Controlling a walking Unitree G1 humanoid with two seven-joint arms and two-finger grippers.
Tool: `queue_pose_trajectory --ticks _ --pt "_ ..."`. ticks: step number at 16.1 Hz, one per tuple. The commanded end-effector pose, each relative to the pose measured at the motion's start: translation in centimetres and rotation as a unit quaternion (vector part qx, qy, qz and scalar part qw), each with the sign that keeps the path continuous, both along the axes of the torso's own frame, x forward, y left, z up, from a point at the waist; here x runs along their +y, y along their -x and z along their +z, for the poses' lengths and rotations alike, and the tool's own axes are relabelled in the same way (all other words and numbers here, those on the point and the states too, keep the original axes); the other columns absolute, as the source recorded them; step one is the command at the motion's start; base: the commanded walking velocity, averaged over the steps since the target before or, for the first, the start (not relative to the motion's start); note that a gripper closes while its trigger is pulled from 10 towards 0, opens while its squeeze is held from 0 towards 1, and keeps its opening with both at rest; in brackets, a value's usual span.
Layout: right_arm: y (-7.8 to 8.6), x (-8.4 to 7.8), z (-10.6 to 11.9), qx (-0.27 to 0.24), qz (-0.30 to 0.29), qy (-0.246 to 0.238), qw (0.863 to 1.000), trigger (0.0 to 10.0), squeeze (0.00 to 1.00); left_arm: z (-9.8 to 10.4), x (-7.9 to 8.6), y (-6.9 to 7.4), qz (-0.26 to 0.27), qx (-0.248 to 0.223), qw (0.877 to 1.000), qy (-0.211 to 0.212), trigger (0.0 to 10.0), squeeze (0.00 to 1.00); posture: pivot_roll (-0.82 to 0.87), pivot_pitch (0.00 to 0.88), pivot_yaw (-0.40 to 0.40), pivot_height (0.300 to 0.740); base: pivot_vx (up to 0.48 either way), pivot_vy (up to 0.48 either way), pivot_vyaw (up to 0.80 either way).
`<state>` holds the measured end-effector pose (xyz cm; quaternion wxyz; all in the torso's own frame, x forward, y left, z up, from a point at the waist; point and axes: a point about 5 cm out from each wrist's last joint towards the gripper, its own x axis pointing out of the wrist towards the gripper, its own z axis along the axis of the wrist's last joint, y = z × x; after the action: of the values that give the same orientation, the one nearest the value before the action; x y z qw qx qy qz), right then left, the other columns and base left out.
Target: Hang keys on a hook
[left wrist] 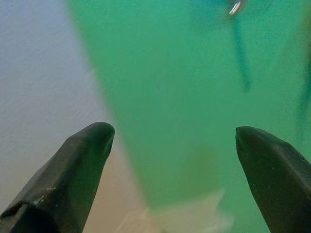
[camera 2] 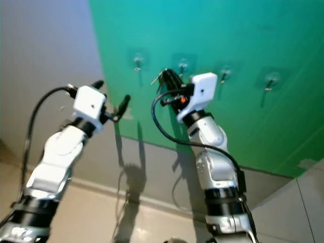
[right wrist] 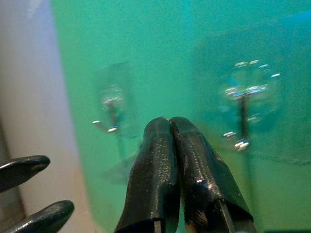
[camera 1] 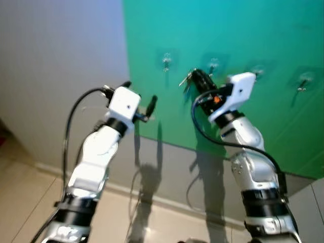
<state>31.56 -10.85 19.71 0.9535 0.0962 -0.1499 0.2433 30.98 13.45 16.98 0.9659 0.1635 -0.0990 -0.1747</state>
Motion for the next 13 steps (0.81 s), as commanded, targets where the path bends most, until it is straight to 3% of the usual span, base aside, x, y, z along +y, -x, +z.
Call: queue_pose_trajectory --ticks 1,6,10,13 --pt "0.5 -0.7 0.0 0.002 0.004 -0.004 1.0 10.0 0.0 0.3 -0.2 0.3 -0.016 -0.006 1.0 0.004 10.0 0.0 -0.01 0.0 -0.007 0.74 0.0 0.0 0.0" --pt "1.8 -1.2 0.4 0.005 0.041 0.013 0.999 10.0 0.0 0.1 -0.4 1.0 -0.026 0.0 1.0 0.005 10.0 0.0 -0.03 0.0 0.003 0.74 0.0 0.0 0.0" --pt "2.5 0.2 1.5 0.001 0.108 0.019 0.994 10.0 0.0 0.4 -1.0 2.1 -0.079 -0.001 0.996 0.034 10.0 0.0 -0.02 0.0 -0.004 0.74 0.0 0.0 0.0" --pt "2.0 1.7 2.0 0.01 0.132 0.012 0.991 10.0 0.0 0.6 -0.5 2.5 -0.082 -0.002 0.996 0.033 10.0 0.0 -0.01 0.0 -0.016 0.74 0.0 0.0 0.0"
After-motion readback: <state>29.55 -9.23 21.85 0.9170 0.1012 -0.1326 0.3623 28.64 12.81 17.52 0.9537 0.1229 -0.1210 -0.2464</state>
